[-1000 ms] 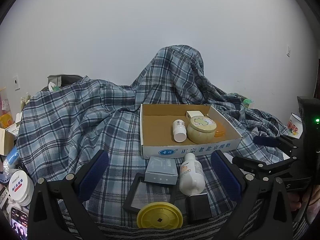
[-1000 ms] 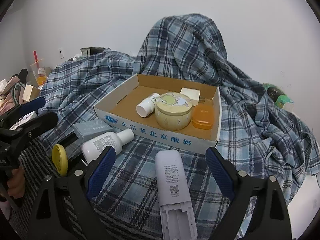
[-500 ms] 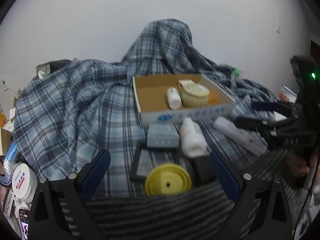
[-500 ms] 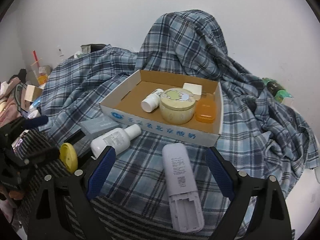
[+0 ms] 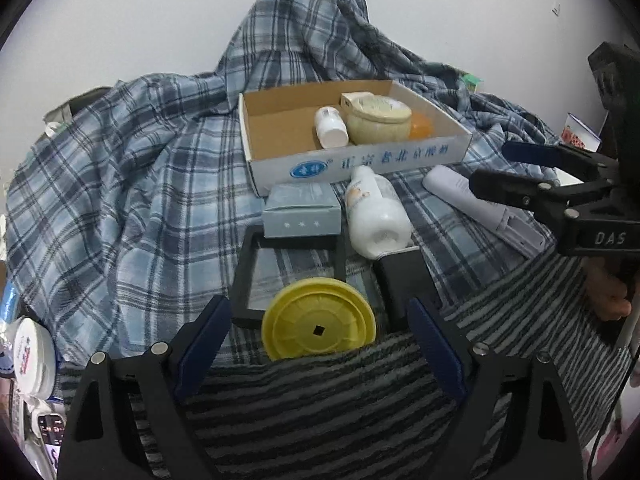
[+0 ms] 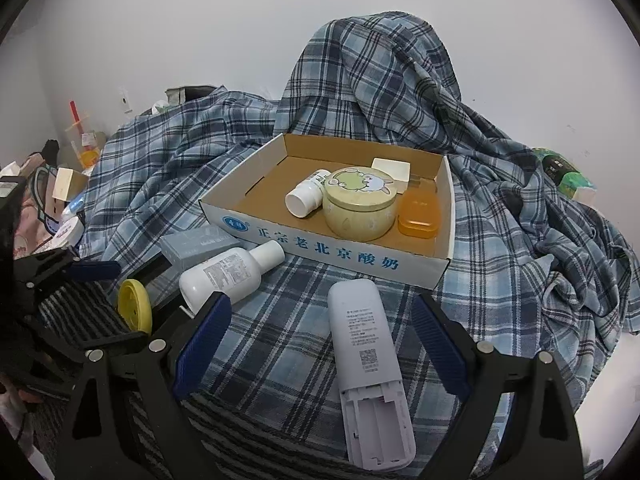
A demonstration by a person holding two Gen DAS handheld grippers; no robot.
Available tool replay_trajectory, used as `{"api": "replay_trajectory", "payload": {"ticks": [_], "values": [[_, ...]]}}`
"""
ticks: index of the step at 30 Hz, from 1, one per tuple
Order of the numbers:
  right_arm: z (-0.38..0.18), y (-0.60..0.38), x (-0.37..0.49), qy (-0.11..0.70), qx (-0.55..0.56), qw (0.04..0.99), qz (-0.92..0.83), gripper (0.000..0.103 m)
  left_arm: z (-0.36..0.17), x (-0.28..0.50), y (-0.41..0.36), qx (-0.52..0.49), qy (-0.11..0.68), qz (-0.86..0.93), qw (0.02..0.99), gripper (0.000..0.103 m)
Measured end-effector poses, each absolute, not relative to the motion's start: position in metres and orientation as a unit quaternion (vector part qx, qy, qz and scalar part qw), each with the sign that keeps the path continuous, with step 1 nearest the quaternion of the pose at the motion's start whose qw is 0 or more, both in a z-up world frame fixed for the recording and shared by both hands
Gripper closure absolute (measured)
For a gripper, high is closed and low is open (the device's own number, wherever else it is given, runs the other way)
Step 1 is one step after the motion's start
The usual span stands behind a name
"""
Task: Organize rigid objects
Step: 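Lower the left tool and grasp the yellow round lid, then lift the yellow lid with the left tool while the right tool grasps the black square item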
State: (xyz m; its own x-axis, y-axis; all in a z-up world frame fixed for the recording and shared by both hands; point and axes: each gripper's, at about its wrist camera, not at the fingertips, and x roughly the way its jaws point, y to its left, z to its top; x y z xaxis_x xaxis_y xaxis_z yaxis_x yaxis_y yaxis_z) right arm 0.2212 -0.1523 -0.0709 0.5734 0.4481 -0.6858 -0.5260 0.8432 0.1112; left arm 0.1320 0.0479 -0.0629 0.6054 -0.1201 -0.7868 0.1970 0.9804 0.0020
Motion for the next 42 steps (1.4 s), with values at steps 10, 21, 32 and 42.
{"api": "replay_trajectory", "payload": {"ticks": [10,21,32,42], "values": [[-0.070,-0.154,0.218,0.368,-0.049,0.885,0.281,0.012,-0.067,0.136,0.063,-0.003,0.442,-0.087,0.893,0.029],[-0.072,-0.155,0.220,0.372,-0.049,0.884,0.279,0.012,-0.069,0.135,0.058,0.013,0.446,-0.088,0.891,0.036],[-0.071,-0.155,0.220,0.370,-0.051,0.885,0.277,0.012,-0.072,0.134,0.053,0.040,0.446,-0.072,0.891,0.042],[-0.054,-0.146,0.210,0.377,-0.057,0.884,0.271,0.012,-0.057,0.120,0.065,-0.004,0.392,-0.078,0.917,0.043]]}}
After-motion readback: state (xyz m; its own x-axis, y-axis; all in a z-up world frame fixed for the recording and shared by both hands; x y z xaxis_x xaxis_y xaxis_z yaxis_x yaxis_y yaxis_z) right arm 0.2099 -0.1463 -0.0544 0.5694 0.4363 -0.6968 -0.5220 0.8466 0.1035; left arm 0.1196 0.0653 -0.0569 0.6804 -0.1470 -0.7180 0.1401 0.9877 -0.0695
